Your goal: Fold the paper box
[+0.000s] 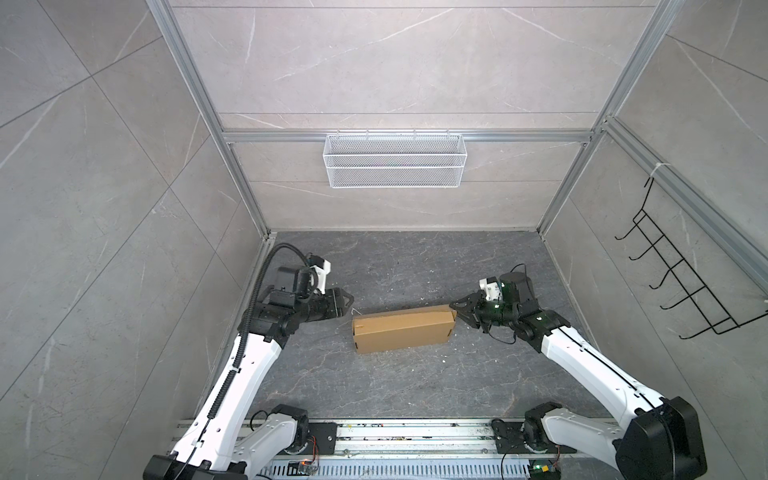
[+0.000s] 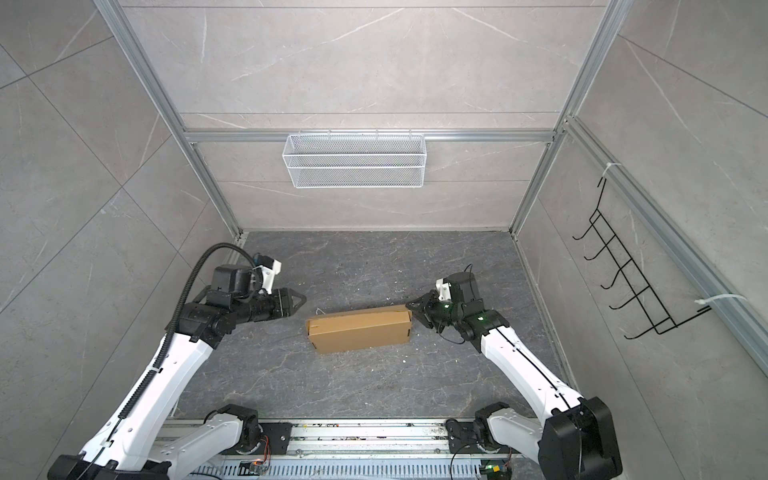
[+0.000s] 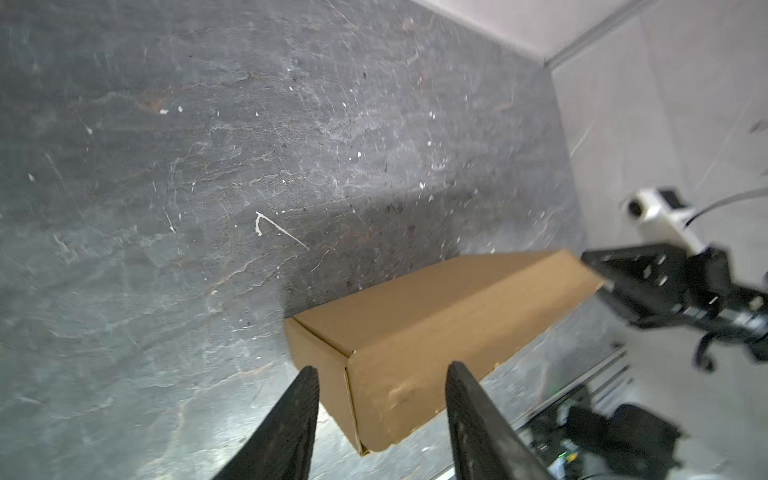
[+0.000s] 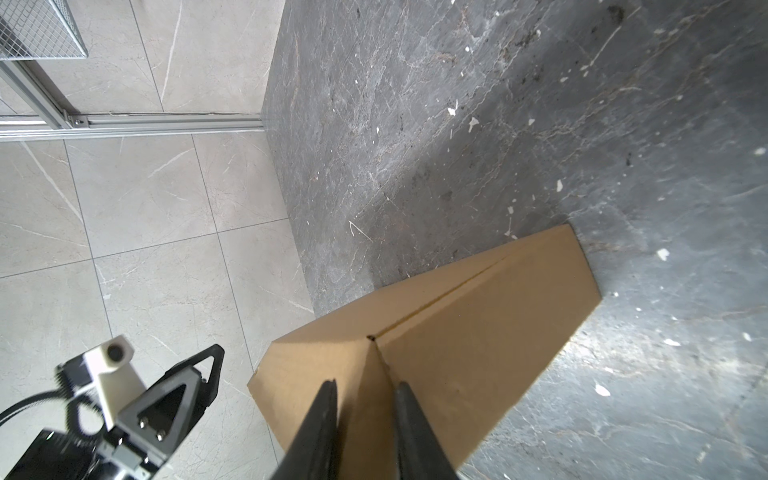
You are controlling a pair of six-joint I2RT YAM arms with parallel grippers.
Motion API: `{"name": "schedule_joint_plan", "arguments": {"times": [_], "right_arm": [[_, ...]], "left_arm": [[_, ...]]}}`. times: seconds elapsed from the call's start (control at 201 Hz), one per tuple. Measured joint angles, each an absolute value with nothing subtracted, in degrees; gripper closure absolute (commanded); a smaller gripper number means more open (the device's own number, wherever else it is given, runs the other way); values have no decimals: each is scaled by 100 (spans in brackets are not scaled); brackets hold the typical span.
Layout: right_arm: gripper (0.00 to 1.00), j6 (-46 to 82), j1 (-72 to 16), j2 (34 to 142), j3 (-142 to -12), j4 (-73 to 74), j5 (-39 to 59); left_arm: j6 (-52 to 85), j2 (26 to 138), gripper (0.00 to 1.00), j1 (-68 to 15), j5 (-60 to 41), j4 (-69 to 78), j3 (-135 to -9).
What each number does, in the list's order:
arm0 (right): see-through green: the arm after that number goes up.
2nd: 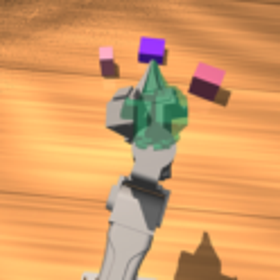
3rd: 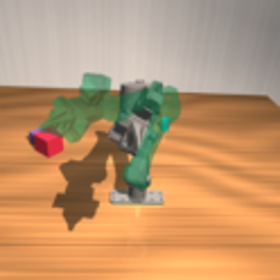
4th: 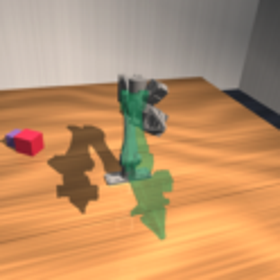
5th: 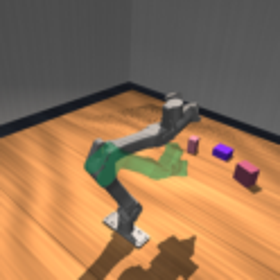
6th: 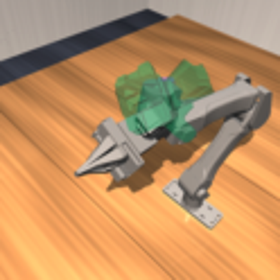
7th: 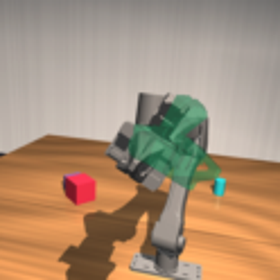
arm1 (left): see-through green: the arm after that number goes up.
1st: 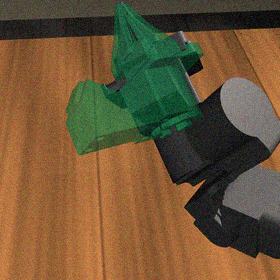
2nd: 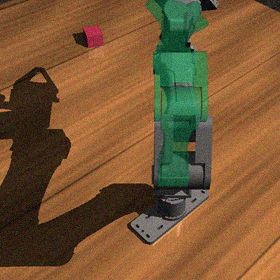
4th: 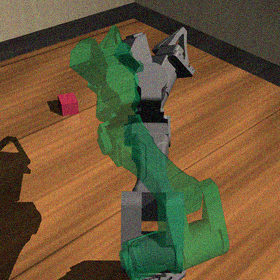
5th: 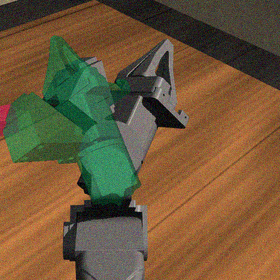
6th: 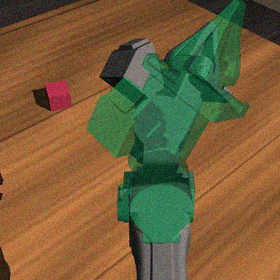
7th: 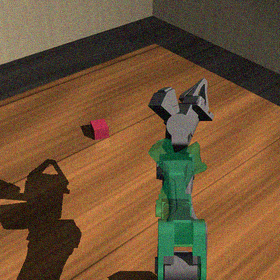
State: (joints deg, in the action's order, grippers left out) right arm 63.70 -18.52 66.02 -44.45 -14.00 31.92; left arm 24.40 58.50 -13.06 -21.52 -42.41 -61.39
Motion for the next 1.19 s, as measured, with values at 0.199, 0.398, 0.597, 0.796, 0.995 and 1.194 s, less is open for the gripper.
{"name": "schedule_joint_plan", "arguments": {"times": [0.199,0.398,0.597,0.796,0.995,1.194], "right_arm": [[73,6381,-1852,6604,-4445,-1398,3192],[73,6388,-1852,6619,-4447,-1378,3192],[74,6390,-1887,6654,-4447,-1332,3199],[74,6399,-1911,6665,-4447,-1313,3197],[74,6453,-1922,6670,-4447,-1304,3192],[74,6475,-1975,6694,-4447,-1278,3194]], "left_arm": [[3393,5833,39,-692,-3151,-4233,-5909],[4418,5666,37,-578,-3680,-3911,-5120],[4860,5544,37,-578,-3789,-3618,-4759],[5319,5408,39,-578,-3874,-3201,-4285],[5651,5144,40,-578,-3940,-2978,-3962],[6173,4858,42,-582,-3931,-2635,-3566]]}}
